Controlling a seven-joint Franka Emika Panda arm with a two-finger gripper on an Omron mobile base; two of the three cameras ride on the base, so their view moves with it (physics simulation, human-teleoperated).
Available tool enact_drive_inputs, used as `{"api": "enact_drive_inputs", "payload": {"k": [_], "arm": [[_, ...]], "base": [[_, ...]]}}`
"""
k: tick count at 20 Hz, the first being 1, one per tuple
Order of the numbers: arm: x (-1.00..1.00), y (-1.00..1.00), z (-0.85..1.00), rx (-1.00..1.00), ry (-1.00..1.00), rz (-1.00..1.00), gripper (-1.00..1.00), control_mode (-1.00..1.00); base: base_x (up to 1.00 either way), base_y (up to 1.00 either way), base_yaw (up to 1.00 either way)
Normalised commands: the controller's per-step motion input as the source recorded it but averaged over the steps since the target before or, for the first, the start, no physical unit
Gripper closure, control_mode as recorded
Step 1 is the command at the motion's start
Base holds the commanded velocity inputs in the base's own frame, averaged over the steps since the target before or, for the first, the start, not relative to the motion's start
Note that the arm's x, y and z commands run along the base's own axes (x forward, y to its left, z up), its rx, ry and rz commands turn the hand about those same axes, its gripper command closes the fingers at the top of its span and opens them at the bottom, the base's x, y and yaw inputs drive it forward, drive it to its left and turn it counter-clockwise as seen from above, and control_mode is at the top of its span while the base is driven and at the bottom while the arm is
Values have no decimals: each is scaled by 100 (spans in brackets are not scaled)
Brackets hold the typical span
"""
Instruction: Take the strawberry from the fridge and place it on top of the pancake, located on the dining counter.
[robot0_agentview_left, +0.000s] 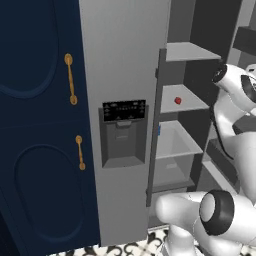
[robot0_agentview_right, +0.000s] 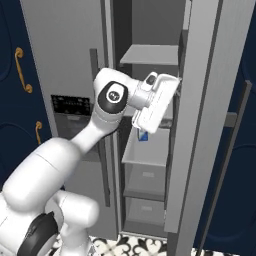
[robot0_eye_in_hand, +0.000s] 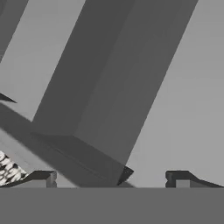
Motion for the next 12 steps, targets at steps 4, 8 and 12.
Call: {"api": "enact_drive_inputs", "payload": {"k": [4, 8, 12], "arm": [[-18, 100, 32, 0, -11, 2, -100, -100], [-14, 100, -43, 38, -9, 4, -100, -100], [-15, 100, -75, 82, -2, 0, -100, -100]], "base": [[0, 0, 0], [0, 0, 0], [0, 0, 0]]}}
